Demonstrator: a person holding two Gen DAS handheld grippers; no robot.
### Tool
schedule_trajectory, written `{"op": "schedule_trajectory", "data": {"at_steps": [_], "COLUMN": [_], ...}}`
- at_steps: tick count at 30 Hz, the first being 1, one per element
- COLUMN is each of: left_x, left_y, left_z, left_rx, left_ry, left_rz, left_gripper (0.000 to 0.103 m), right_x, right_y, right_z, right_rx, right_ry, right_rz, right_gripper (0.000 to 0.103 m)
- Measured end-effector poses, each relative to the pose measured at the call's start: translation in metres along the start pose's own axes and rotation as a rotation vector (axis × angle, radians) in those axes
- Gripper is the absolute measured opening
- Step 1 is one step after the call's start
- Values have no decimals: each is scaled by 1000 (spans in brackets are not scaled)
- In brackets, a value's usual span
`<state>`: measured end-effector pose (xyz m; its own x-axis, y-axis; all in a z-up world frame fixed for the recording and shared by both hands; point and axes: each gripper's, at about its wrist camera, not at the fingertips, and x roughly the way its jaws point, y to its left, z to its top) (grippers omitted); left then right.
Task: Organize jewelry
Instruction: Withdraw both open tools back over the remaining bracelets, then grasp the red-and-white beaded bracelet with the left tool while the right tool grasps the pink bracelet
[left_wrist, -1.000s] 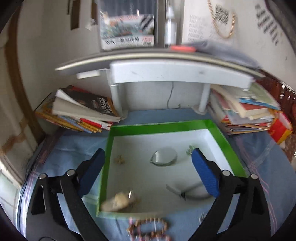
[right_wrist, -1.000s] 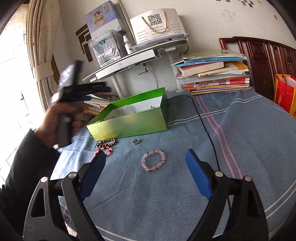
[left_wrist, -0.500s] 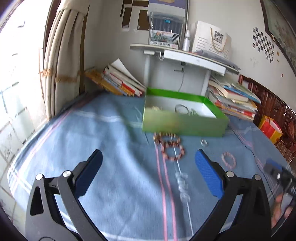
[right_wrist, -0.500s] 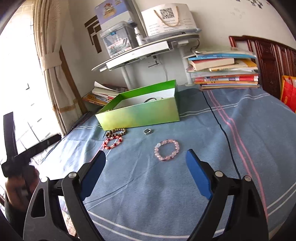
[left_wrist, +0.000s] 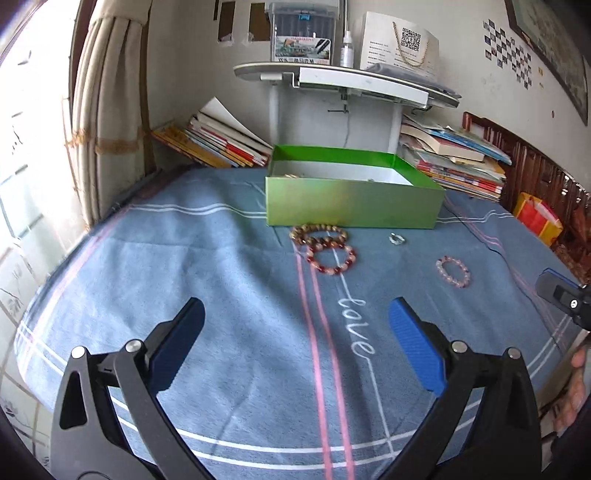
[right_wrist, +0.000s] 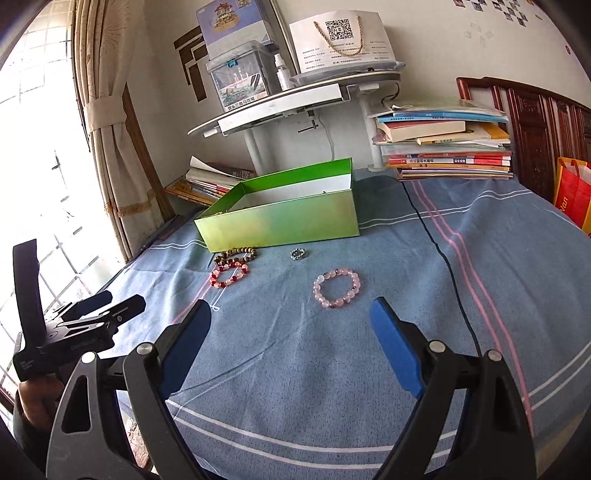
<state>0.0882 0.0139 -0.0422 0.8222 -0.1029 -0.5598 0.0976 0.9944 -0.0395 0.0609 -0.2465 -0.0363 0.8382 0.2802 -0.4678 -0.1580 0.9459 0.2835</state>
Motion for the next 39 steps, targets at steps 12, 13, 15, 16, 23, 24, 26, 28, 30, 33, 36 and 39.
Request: {"op": "schedule_trajectory", "data": {"at_steps": [12, 13, 15, 16, 23, 24, 26, 28, 30, 33, 36, 39], "left_x": [5, 7, 11, 14, 64, 71, 86, 97, 110, 126, 140, 151], "left_y": [-4, -6, -11, -13, -33, -35, -39, -41, -42, -43, -44, -46], "left_z": [1, 3, 8, 12, 42, 45, 50, 51, 51, 49, 46, 42], "left_rx": [13, 19, 33, 43, 112, 118, 127, 133, 134, 136, 148, 158], "left_ry": [16, 17, 18, 23, 113, 129, 155, 180, 208, 246, 278, 302], "left_rz": [-15, -17, -29, -38, -94, -96, -95, -102, -105, -107, -111, -120], "left_gripper": [99, 99, 99, 99, 69, 68, 67, 67, 66, 60, 54, 51], "right_x": [6, 9, 18, 22, 66, 75, 87, 103, 117, 134, 143, 150], "right_y": [0, 0, 1, 0, 2, 4, 6, 6, 4, 0, -3, -5], "right_z": [1, 2, 7, 8, 27, 29, 30, 31, 31, 30, 29, 25], "right_rx": [-4, -9, -26, -32, -79, -95, -115, -118, -118, -112, -104, -113], "right_ry": [20, 35, 65, 79, 176, 195, 229, 260, 293, 332, 358, 375], "right_rz": [13, 9, -8, -15, -41, -48, -49, -59, -65, -76, -83, -91], "right_gripper": [86, 86, 86, 86, 74, 73, 63, 58, 54, 44, 33, 27]}}
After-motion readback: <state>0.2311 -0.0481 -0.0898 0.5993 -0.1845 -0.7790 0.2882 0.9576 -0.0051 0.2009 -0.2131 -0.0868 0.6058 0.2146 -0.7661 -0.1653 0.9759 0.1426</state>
